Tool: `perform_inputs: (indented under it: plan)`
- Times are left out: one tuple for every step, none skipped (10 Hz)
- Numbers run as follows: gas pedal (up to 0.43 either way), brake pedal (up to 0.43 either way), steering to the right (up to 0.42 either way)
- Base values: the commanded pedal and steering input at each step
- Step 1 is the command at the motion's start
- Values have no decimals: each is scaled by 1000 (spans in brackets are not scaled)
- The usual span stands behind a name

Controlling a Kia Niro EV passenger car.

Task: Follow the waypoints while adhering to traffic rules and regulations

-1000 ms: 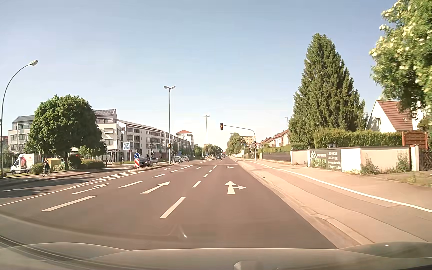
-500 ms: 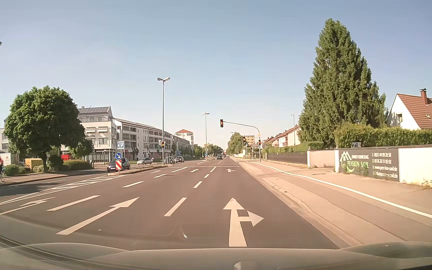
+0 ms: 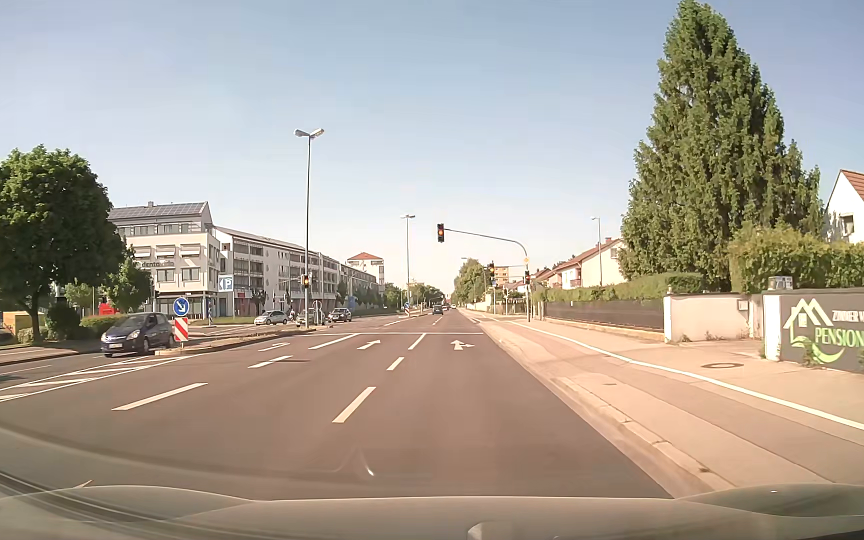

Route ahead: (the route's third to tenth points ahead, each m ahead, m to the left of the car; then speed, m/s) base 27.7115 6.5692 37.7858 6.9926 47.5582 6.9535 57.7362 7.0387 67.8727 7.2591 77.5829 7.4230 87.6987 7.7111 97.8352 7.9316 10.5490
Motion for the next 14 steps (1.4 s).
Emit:
perform_inputs:
  plan:
    - [0, 183, -2]
    - [0, 207, -2]
    - [0, 220, -2]
    - [0, 244, -2]
    - [0, 262, -2]
    - [0, 287, -2]
    - [0, 305, -2]
    - [0, 311, -2]
    - [0, 311, -2]
    - [0, 305, -2]
    - [0, 311, -2]
    - [0, 311, -2]
    - [0, 311, -2]
    - [0, 317, -2]
